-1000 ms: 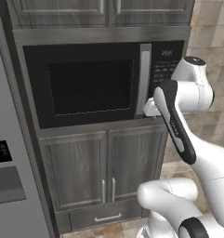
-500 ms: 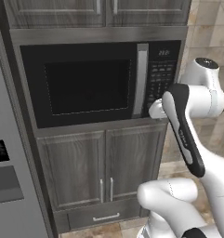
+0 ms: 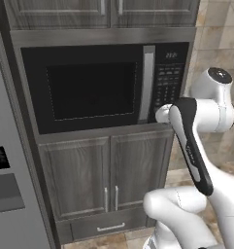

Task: Open the microwave door.

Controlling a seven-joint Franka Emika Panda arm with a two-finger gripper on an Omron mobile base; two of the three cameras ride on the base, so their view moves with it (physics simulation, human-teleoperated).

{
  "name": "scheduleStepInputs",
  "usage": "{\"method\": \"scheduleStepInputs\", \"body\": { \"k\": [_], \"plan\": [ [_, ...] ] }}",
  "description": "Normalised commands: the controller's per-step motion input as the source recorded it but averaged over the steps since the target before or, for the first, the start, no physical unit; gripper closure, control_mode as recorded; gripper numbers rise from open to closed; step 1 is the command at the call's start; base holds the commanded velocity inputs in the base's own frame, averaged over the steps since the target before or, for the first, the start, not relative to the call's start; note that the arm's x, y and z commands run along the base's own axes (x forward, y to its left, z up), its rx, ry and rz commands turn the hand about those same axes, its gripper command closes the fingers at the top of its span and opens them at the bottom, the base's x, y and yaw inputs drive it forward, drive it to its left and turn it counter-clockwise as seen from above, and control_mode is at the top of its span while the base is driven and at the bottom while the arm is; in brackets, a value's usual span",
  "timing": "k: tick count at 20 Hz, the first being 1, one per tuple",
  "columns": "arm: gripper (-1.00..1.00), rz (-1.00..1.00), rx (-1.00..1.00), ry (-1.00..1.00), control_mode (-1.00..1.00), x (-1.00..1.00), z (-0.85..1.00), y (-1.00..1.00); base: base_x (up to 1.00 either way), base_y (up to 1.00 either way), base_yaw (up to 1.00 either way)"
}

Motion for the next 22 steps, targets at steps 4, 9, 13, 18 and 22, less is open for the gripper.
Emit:
{"method": "scheduleStepInputs", "body": {
  "k": [4,9,13,18,22],
  "plan": [
    [-1.00,-0.07,0.00,0.00,-1.00,0.74,0.13,-0.03,0.00,0.00,0.00],
    [-1.00,-0.05,0.00,-0.04,-1.00,0.81,0.21,0.00,0.00,0.00,0.00],
    [-1.00,0.00,-0.02,-0.08,-1.00,0.72,0.09,0.22,0.00,0.00,0.00],
    [-1.00,0.00,0.00,-0.21,-1.00,0.45,-0.01,0.23,0.00,0.00,0.00],
    [-1.00,0.00,0.00,-0.23,-1.00,0.42,-0.15,0.08,0.00,0.00,0.00]
  ]
}}
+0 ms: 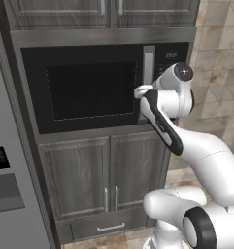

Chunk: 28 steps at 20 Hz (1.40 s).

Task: Open the microwave door.

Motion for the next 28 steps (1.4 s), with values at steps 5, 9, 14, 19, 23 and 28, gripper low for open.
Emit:
{"method": "scheduleStepInputs", "body": {
  "k": [5,9,14,19,23,28],
  "plan": [
    [-1.00,0.00,0.00,-0.04,-1.00,0.52,0.00,-0.03,0.00,0.00,0.00],
    [-1.00,0.00,0.00,0.05,-1.00,0.59,0.00,-0.11,0.00,0.00,0.00],
    [-1.00,0.00,0.00,0.07,-1.00,0.60,0.00,-0.15,0.00,0.00,0.00],
    [1.00,0.00,0.00,0.00,-1.00,0.53,0.00,-0.05,0.00,0.00,0.00],
    [1.00,0.00,0.00,0.00,-1.00,0.17,-0.01,0.00,0.00,0.00,0.00],
    [1.00,0.00,0.00,-0.03,-1.00,-0.18,0.00,0.00,0.00,0.00,0.00]
  ]
}}
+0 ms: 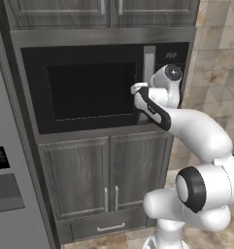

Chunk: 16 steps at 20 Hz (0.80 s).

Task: Open the microwave door.

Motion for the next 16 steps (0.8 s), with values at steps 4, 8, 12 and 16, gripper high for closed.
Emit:
{"method": "scheduleStepInputs", "body": {
  "k": [4,8,12,16],
  "plan": [
    [1.00,0.00,0.00,-0.24,-1.00,-0.89,0.22,0.05,0.00,0.00,0.00],
    [1.00,0.00,0.00,-0.16,-1.00,-0.96,0.60,0.25,0.00,0.00,0.00],
    [1.00,0.00,-0.01,-0.16,-1.00,-1.00,0.82,0.46,0.00,0.00,0.00],
    [1.00,0.00,-0.05,-0.16,-1.00,-1.00,0.97,0.70,0.00,0.00,0.00]
  ]
}}
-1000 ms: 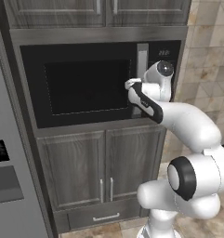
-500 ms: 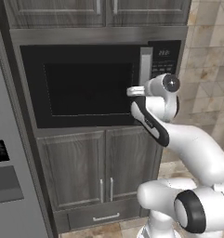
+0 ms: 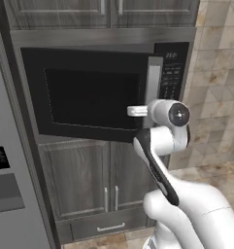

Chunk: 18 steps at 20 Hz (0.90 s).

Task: Open the microwave door.

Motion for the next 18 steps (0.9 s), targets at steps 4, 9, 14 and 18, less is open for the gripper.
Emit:
{"method": "scheduleStepInputs", "body": {
  "k": [4,9,14,18],
  "plan": [
    [1.00,0.00,-0.09,-0.10,-1.00,-0.92,0.96,0.92,0.00,0.00,0.00],
    [-1.00,0.00,-0.12,0.00,-1.00,-0.72,1.00,1.00,0.00,0.00,0.00],
    [-1.00,0.05,-0.15,-0.05,-1.00,-0.89,0.30,0.83,0.00,0.00,0.00],
    [-1.00,0.01,0.00,0.00,-1.00,-1.00,-0.33,0.05,0.00,0.00,0.00]
  ]
}}
